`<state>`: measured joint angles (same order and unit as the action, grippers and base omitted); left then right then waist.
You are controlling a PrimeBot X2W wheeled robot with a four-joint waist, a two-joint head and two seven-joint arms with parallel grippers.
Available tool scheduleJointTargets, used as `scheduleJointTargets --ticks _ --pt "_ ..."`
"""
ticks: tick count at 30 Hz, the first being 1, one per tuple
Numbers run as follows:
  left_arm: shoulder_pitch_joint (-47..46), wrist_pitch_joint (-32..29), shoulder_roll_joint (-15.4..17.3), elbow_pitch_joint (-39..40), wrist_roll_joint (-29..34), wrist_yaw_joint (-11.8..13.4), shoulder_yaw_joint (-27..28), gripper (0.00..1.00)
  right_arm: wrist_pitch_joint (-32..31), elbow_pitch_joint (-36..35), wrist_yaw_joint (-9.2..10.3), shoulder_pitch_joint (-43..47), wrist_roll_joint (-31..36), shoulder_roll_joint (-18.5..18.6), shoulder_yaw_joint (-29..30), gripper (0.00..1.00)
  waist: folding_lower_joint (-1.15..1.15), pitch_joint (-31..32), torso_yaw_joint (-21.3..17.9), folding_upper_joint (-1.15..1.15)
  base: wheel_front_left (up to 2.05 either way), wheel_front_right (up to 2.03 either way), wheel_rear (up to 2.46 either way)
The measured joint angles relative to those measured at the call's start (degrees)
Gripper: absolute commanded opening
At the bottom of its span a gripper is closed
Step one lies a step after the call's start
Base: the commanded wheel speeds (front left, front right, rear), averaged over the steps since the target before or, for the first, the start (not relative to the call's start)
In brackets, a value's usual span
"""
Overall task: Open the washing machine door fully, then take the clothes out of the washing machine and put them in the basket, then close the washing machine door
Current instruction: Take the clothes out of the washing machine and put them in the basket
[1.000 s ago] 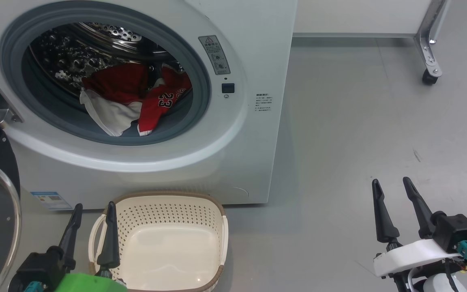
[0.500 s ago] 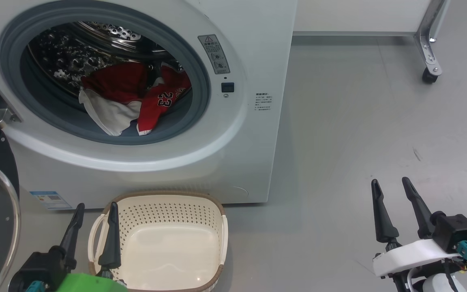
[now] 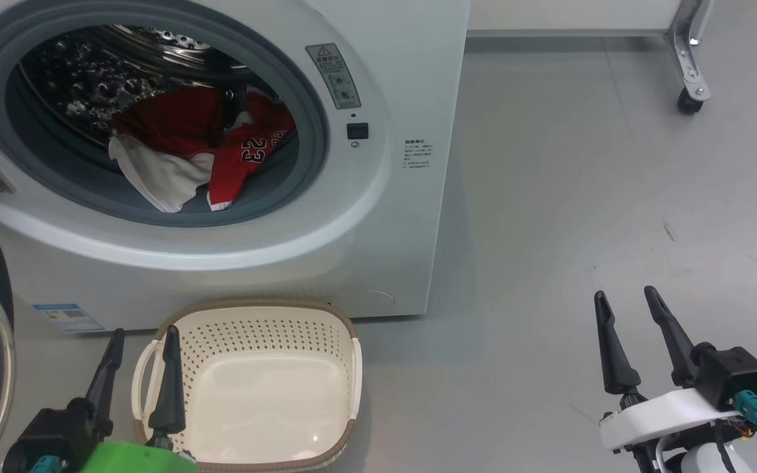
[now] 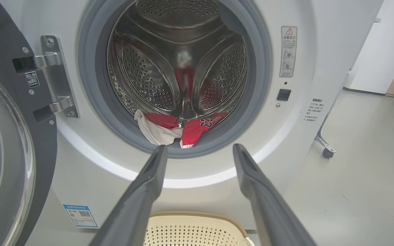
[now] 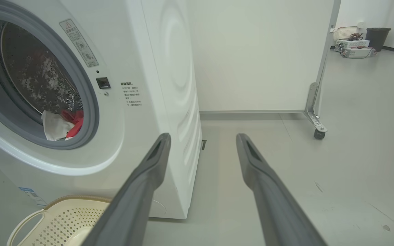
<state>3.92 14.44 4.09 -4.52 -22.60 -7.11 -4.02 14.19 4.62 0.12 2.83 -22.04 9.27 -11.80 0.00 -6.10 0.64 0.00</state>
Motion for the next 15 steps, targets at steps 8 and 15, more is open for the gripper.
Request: scheduleJointTargets --ticks 8,15 --pt "-0.96 0.00 1.34 -0.77 0.38 0.00 0.74 1.00 0.00 -0.82 0.00 -0.30 0.53 -0.02 -0.42 1.00 0.00 -3.56 -1.76 0.00 0.00 0.00 0.00" --pt "-7.24 -1.63 4.50 -1.65 1.75 0.01 1.79 1.00 0.01 -1.97 0.01 -2.12 1.11 -0.22 -1.10 1.00 0.00 -7.50 -4.01 0.00 0.00 0.00 0.00"
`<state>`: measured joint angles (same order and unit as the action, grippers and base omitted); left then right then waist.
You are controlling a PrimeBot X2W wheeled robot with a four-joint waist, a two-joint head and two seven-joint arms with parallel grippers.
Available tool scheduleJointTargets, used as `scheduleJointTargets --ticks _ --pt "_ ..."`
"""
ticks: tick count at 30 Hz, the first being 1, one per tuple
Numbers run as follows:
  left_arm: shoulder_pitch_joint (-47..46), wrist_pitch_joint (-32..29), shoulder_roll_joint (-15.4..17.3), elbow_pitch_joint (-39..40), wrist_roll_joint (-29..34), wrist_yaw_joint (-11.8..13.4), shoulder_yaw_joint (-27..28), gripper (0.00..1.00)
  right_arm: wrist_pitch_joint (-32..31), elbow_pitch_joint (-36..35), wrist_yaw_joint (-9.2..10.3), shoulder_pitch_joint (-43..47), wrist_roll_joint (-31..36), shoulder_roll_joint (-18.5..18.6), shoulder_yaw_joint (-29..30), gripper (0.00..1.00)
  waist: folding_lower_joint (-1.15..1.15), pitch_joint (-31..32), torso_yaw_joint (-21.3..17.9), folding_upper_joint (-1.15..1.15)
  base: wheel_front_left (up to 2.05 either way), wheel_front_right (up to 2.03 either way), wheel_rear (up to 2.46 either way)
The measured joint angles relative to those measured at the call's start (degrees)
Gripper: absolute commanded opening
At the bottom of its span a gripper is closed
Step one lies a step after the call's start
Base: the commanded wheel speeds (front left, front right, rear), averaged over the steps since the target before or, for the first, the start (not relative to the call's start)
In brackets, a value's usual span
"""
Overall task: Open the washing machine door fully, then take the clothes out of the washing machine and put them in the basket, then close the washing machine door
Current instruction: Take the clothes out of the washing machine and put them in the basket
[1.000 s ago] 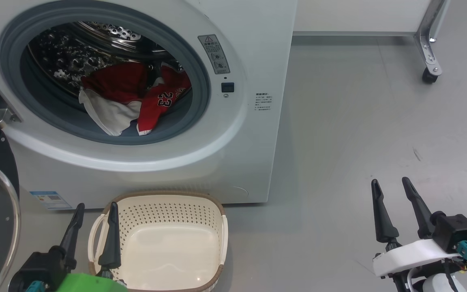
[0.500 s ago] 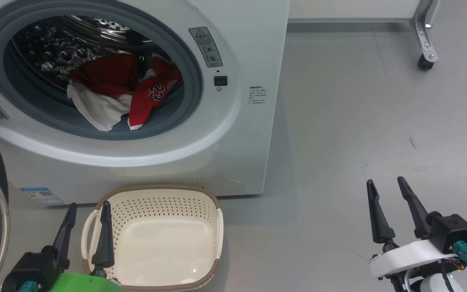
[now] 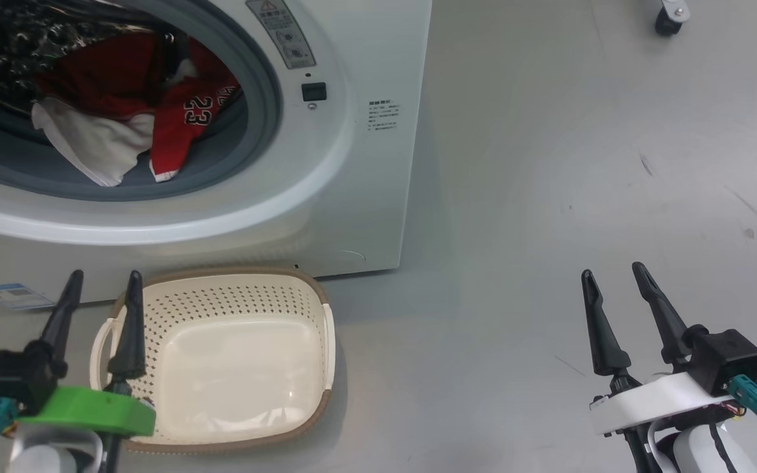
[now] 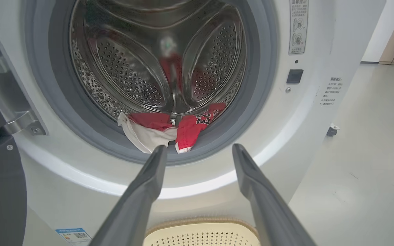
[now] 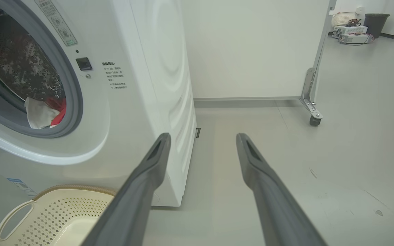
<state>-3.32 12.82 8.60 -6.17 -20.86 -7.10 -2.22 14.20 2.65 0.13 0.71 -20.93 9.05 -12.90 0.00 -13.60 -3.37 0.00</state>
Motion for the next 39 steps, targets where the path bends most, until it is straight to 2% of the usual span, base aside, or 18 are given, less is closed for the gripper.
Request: scheduleJointTargets --ticks 9,18,29,39 --pt "-9.44 -5.78 4.72 -1.16 0.30 0.01 1.99 1.00 0.00 -1.01 0.01 -1.95 0.29 -1.47 -0.44 1.00 0.00 -5.50 -4.08 0.00 0.00 0.00 0.00" --pt "-17.97 -13.54 9.48 -6.46 0.29 0.26 3.99 1.00 0.00 -1.64 0.01 -4.05 0.34 -3.27 -0.47 1.00 0.00 -10.91 -9.01 0.00 0.00 0.00 0.00" --pt "-26.40 -18.66 13.94 -10.55 0.27 0.26 4.97 1.00 0.00 -1.97 0.00 -5.83 0.45 -4.47 -0.45 1.00 0.00 -15.99 -14.33 0.00 0.00 0.00 0.00" --pt "-31.57 -20.91 16.24 -15.90 0.88 0.25 4.44 1.00 0.01 -1.90 -0.02 -6.48 0.52 -5.48 0.00 1.00 0.00 -19.12 -18.50 0.00 0.00 0.00 0.00"
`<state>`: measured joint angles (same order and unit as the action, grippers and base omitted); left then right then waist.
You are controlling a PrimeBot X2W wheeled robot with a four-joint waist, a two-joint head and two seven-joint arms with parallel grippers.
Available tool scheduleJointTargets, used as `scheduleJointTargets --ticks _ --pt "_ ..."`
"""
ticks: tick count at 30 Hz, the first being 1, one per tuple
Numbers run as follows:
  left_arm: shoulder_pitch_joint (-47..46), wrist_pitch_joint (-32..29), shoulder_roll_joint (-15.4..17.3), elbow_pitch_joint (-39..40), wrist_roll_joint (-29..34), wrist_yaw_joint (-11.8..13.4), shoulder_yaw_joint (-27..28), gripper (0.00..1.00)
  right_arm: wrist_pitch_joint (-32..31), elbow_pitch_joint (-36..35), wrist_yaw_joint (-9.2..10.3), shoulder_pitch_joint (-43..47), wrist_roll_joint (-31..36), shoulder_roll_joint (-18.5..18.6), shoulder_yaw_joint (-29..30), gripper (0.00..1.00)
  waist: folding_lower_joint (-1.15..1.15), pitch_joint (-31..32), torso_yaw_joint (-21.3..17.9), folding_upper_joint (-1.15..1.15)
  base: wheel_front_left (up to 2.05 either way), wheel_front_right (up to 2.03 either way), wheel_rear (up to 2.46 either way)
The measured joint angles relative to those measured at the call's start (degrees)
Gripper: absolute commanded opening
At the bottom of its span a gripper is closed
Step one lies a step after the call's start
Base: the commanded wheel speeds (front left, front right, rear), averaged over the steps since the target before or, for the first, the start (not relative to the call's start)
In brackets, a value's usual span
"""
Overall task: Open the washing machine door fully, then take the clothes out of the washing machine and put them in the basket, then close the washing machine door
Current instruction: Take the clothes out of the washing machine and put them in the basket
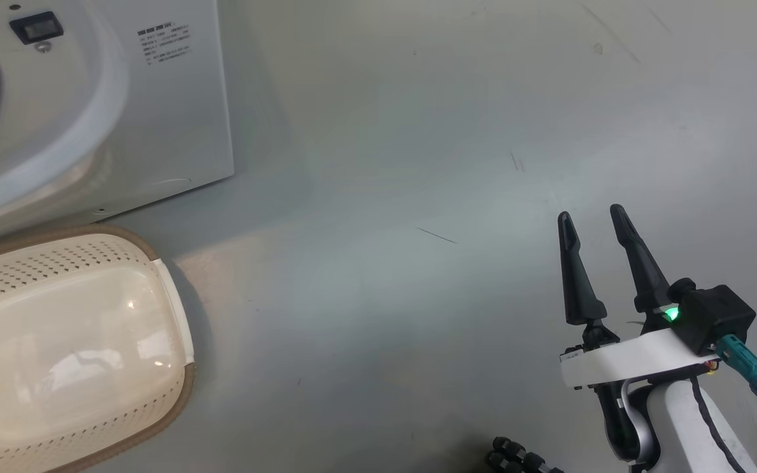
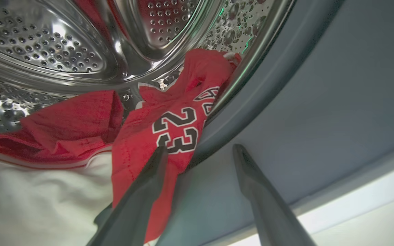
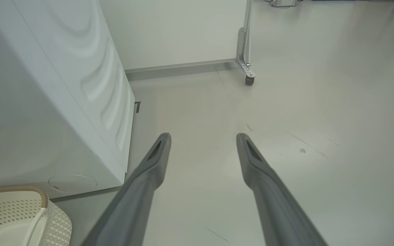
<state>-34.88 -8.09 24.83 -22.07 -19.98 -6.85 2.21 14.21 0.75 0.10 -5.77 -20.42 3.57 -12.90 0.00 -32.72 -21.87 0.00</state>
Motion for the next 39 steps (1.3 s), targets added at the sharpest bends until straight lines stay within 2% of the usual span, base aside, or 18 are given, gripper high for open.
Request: scheduleJointTargets --ticks 19,21,22,27,39 --pt "-7.77 -0.43 1.32 -9.21 0.85 0.59 0.48 1.00 0.00 0.13 -0.55 -0.20 1.21 -0.45 0.20 1.00 0.00 -1.33 -1.41 0.00 0.00 0.00 0.00" --pt "-8.44 -0.41 1.16 -9.89 0.82 0.59 0.40 0.22 0.00 0.14 -0.55 -0.31 1.40 -0.54 0.20 1.00 0.00 -1.36 -1.39 0.00 0.00 0.00 0.00" --pt "-8.76 -0.35 1.11 -10.23 0.82 0.59 0.31 0.00 0.00 0.16 -0.55 -0.42 1.40 -0.58 0.21 1.00 0.00 -1.36 -1.37 0.00 0.00 0.00 0.00" --pt "-9.82 0.79 0.88 -12.13 0.78 0.57 -0.18 0.00 0.07 0.22 -0.55 -0.83 1.41 -0.76 0.71 1.00 0.00 -1.23 -1.05 0.00 0.00 0.00 0.00" --pt "-9.85 6.38 -2.63 -15.73 0.54 0.43 -2.25 0.00 0.07 0.56 -0.55 -0.90 2.21 -0.78 2.42 1.00 0.00 1.06 1.36 0.00 0.00 0.00 0.00"
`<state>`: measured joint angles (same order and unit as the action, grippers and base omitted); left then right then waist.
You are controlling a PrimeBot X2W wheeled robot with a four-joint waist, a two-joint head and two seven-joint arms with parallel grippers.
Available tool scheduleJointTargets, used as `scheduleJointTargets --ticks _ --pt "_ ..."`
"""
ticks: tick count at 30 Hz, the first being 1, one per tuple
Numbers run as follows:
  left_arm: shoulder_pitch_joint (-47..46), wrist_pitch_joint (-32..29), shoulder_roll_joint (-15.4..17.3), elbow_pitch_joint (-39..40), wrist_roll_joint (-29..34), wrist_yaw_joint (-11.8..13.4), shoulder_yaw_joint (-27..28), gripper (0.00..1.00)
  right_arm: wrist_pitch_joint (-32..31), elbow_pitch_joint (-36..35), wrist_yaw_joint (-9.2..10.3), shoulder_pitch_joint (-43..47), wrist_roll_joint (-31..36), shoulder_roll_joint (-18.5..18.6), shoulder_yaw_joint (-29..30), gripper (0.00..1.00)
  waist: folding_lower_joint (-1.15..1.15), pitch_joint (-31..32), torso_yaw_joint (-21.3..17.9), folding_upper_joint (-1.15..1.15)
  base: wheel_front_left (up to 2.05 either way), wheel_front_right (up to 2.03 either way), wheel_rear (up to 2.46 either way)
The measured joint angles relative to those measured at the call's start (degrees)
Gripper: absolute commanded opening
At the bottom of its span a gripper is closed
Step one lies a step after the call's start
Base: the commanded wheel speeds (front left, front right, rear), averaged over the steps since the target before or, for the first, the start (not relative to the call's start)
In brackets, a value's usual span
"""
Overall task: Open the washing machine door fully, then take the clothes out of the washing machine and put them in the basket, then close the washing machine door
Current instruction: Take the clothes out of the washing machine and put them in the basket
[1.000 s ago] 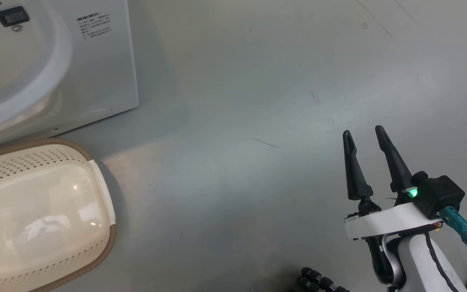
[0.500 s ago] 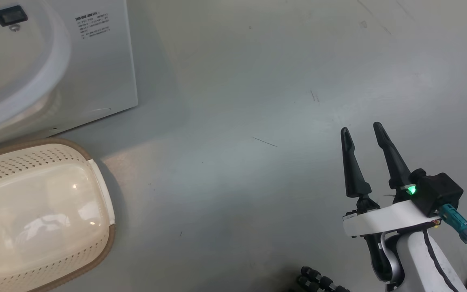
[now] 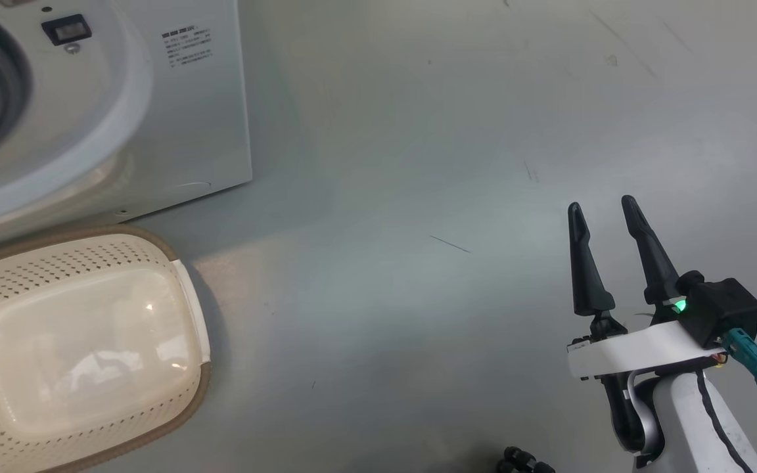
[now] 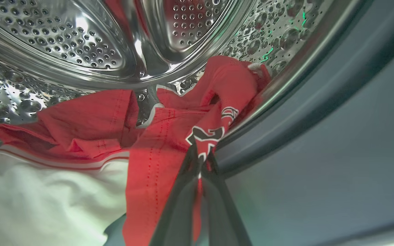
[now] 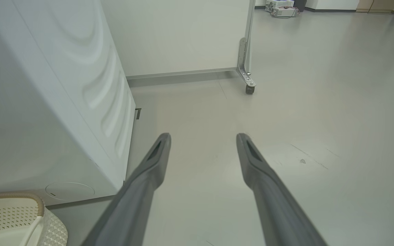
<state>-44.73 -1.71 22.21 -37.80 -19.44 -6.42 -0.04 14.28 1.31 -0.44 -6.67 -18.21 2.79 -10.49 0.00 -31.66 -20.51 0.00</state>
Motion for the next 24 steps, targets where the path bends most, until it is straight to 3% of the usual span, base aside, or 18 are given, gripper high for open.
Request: scheduleJointTargets --ticks 14,24 --pt "3.49 8.01 -7.17 -1.35 -0.34 -0.47 -5.10 0.00 0.00 1.78 -0.70 -0.02 1.09 0.81 1.88 1.00 0.00 4.93 6.33 0.00 0.00 0.00 0.00" --pt "8.17 13.80 -10.44 -1.42 -0.74 -0.52 -7.54 0.00 0.00 3.47 -1.49 0.24 1.31 1.99 2.63 1.00 0.00 9.63 12.21 0.00 0.00 0.00 0.00"
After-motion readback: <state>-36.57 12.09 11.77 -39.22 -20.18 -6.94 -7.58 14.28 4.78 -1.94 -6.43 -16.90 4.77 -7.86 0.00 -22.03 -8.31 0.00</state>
